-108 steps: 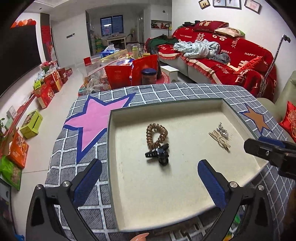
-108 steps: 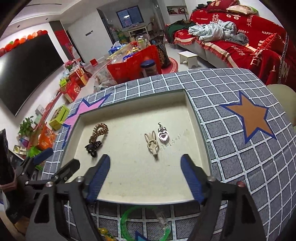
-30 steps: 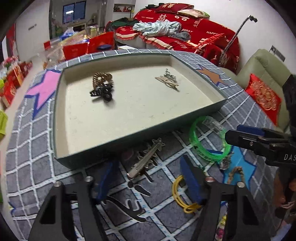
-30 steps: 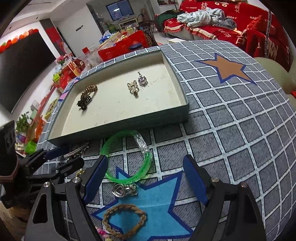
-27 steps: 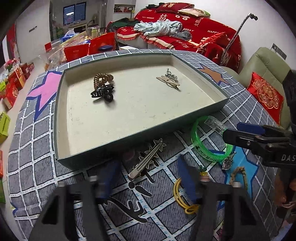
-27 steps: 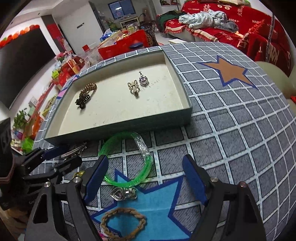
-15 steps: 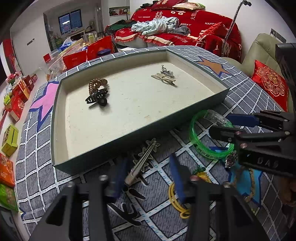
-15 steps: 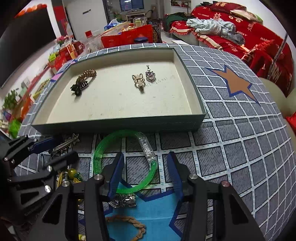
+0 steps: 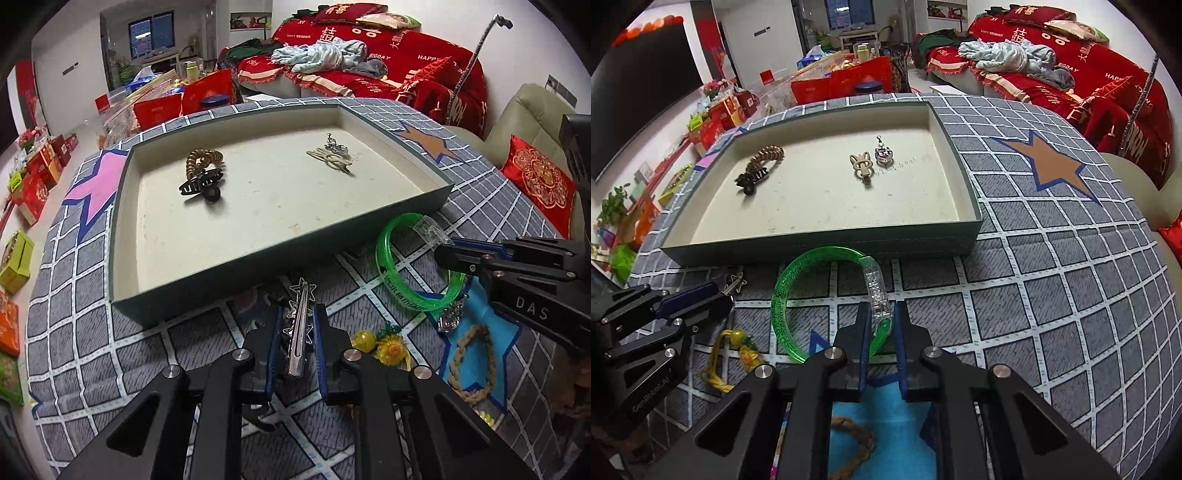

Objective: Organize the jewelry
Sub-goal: 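Grasp the silver star hair pin with the left tool while the right tool grasps the green bangle, then carry both items into the box and open both tools to release them, then withdraw both tools from the box toward the remaining jewelry, then grasp the yellow flower hair tie with the left tool while the right tool grasps the braided bracelet, then carry both items into the box and open both tools to release them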

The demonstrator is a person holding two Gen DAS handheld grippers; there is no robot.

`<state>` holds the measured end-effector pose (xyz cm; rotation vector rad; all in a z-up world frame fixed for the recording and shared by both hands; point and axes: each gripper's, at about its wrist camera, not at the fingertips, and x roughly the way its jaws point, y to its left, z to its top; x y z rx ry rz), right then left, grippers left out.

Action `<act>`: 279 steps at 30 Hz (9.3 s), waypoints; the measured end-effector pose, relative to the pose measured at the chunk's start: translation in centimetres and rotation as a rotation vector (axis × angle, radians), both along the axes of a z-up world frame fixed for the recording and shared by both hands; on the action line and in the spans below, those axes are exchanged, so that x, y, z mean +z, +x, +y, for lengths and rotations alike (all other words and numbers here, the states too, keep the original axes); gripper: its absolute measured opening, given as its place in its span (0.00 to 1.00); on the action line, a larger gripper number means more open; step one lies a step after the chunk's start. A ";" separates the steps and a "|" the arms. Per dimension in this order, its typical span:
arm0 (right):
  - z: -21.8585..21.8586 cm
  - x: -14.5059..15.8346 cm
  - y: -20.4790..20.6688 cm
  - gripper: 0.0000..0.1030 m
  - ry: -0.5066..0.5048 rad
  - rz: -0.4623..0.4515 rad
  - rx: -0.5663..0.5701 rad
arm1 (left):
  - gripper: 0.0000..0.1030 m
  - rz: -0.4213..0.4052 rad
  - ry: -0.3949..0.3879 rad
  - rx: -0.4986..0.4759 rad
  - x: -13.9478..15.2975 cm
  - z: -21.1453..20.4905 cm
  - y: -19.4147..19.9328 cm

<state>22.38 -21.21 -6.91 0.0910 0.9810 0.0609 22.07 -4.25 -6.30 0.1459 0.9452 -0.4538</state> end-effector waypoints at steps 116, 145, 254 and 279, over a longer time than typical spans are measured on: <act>-2.4 5.2 -0.4 0.83 0.145 -0.067 -0.040 | 1.00 -0.083 0.011 0.224 4.2 3.3 -0.4; -1.5 -0.2 -6.5 0.84 0.024 0.080 -0.016 | 1.00 -0.033 0.082 0.113 0.7 0.2 -2.7; -3.3 3.0 -9.0 0.10 0.092 -0.082 -0.004 | 0.35 0.006 -0.052 0.124 1.0 -2.4 -3.5; -1.0 7.6 4.8 0.10 0.132 -0.112 -0.003 | 0.35 -0.093 -0.086 0.162 6.2 2.7 4.9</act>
